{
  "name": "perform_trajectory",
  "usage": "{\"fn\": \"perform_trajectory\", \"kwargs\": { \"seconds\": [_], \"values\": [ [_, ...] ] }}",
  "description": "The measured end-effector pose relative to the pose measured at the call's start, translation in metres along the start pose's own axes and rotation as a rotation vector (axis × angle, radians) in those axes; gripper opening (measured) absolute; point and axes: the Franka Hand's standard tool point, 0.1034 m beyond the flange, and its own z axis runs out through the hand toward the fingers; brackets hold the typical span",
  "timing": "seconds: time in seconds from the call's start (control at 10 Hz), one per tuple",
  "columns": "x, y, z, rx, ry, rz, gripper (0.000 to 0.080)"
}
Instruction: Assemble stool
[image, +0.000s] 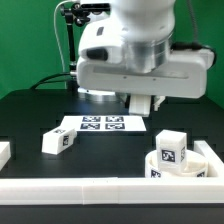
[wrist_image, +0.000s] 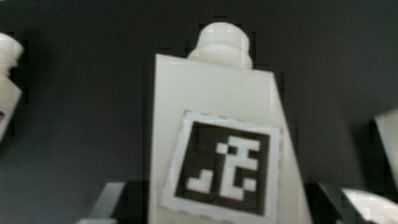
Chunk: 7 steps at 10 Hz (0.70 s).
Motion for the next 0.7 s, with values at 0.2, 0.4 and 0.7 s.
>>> {"fn": "perform_trajectory", "kwargs": {
  "seconds": [0.2, 0.4, 0.7],
  "values": [
    [0.005, -0.024, -0.015, 0.016, 0.13, 0.018, 0.0327],
    [0.005, -0.031, -0.014, 0.03, 0.234, 0.011, 0.0327],
    [0.012, -0.043, -0.017, 0.068, 0.435, 0.003, 0.0327]
  ]
}}
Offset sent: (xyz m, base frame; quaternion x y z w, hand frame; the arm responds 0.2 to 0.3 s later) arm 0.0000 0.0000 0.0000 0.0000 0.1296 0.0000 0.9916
